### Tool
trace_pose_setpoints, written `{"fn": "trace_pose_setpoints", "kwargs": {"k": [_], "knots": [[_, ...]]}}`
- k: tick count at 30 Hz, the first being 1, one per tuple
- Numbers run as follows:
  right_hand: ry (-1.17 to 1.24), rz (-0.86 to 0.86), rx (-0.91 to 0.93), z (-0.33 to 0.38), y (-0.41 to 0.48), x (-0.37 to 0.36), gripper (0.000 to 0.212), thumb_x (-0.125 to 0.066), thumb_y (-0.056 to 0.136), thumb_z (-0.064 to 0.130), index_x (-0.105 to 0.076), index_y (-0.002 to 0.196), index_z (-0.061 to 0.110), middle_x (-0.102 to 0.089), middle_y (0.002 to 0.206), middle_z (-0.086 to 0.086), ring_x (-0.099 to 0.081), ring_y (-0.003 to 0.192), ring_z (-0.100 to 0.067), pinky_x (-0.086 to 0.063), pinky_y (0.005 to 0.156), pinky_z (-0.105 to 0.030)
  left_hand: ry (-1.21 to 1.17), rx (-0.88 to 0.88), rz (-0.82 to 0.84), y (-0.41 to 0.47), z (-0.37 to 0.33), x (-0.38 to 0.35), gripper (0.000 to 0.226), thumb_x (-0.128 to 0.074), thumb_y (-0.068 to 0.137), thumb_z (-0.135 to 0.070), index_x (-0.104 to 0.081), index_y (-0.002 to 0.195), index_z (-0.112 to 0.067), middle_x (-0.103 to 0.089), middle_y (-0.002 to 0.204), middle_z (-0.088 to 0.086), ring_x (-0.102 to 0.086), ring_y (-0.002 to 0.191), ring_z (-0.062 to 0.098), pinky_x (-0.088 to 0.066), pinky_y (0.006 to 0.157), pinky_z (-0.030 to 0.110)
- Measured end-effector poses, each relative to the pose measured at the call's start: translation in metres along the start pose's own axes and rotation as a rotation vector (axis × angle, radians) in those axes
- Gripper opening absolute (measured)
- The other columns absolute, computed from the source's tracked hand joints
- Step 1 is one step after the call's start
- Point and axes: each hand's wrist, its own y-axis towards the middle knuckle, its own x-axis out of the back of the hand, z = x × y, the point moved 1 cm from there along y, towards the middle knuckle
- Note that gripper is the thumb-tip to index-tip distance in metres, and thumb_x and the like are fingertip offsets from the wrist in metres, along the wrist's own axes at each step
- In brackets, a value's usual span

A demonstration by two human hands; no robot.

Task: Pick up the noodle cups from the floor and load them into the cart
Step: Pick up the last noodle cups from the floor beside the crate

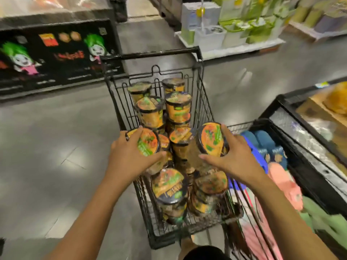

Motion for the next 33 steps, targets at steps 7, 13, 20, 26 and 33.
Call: {"fn": "trace_pose_setpoints", "kwargs": {"k": [7, 13, 20, 26, 33], "knots": [[-0.201, 0.228, 0.079, 0.013, 0.149, -0.022, 0.130, -0.058, 0.044, 0.087, -0.020, 0.153, 0.028, -0.041, 0.131, -0.017, -0.038, 0.127, -0.033, -0.039, 0.102, -0.036, 0.126, 0.109, 0.063, 0.087, -0.031, -0.026, 0.109, -0.058, 0.060, -0.086, -0.023, 0.151, -0.037, -0.025, 0.156, 0.012, -0.022, 0.142, 0.038, -0.032, 0.108, 0.050], [-0.356, 0.405, 0.123, 0.020, 0.194, -0.058, 0.121, -0.063, 0.063, 0.079, -0.009, 0.155, 0.021, -0.033, 0.141, -0.019, -0.026, 0.135, -0.034, -0.037, 0.101, -0.038, 0.178, 0.202, 0.105, 0.121, -0.036, -0.039, 0.109, -0.061, 0.062, -0.084, -0.023, 0.151, -0.036, -0.022, 0.155, 0.017, -0.025, 0.138, 0.044, -0.032, 0.107, 0.052], [-0.414, 0.472, 0.119, 0.011, 0.205, -0.072, 0.122, -0.054, 0.058, 0.088, -0.012, 0.154, 0.025, -0.029, 0.143, -0.019, -0.026, 0.135, -0.038, -0.037, 0.104, -0.041, 0.138, 0.257, 0.124, 0.121, -0.031, -0.064, 0.111, -0.053, 0.062, -0.089, -0.021, 0.152, -0.033, -0.014, 0.159, 0.016, -0.018, 0.142, 0.041, -0.025, 0.112, 0.051], [-0.483, 0.362, 0.201, 0.010, 0.207, -0.066, 0.114, -0.037, 0.050, 0.099, -0.041, 0.140, 0.028, -0.045, 0.126, -0.014, -0.041, 0.122, -0.033, -0.046, 0.095, -0.041, 0.096, 0.190, 0.031, 0.120, -0.031, -0.069, 0.099, -0.039, 0.069, -0.090, -0.033, 0.149, -0.031, -0.012, 0.161, 0.014, -0.010, 0.147, 0.034, -0.016, 0.117, 0.048], [-0.476, 0.322, 0.192, 0.002, 0.198, -0.068, 0.113, -0.050, 0.058, 0.093, -0.026, 0.150, 0.031, -0.036, 0.141, -0.018, -0.036, 0.131, -0.037, -0.043, 0.102, -0.044, 0.095, 0.155, 0.016, 0.116, -0.025, -0.071, 0.093, -0.038, 0.075, -0.085, -0.032, 0.150, -0.031, -0.013, 0.161, 0.013, -0.008, 0.147, 0.033, -0.015, 0.118, 0.050]]}}
